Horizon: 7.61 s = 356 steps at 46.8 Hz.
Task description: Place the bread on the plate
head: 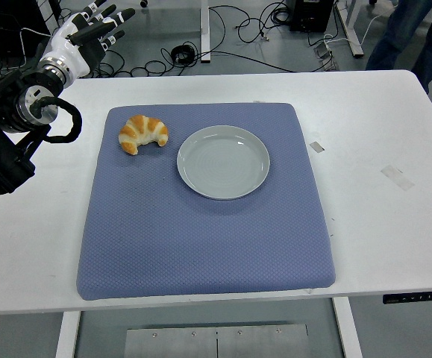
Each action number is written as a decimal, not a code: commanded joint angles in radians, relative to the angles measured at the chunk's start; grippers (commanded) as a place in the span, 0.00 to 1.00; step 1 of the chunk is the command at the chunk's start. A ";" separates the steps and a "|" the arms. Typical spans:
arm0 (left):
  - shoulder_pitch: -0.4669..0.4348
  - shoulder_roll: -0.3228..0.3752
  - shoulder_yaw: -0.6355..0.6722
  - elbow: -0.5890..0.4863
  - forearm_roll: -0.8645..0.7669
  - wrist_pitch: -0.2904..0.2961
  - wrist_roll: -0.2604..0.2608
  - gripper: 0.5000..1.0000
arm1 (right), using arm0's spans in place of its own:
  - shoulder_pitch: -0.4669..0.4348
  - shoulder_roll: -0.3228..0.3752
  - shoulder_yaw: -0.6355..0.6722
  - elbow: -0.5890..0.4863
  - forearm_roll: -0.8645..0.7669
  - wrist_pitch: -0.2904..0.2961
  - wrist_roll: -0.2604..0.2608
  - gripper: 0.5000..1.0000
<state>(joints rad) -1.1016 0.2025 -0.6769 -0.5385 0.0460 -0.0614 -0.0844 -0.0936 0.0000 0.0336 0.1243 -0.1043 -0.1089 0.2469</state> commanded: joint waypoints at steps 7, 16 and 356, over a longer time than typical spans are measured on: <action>0.002 0.000 0.002 0.002 0.005 0.008 -0.003 0.96 | 0.000 0.000 0.000 0.000 0.000 0.000 0.000 1.00; -0.004 0.014 0.014 0.003 0.008 0.020 0.003 0.96 | 0.000 0.000 -0.001 0.000 0.000 0.000 0.000 1.00; -0.282 0.100 1.037 -0.256 0.701 0.157 0.055 0.00 | 0.000 0.000 0.000 0.000 0.000 0.000 0.000 1.00</action>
<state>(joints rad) -1.3757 0.3008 0.3607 -0.7941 0.7481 0.0953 -0.0273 -0.0936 0.0000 0.0335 0.1243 -0.1043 -0.1089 0.2471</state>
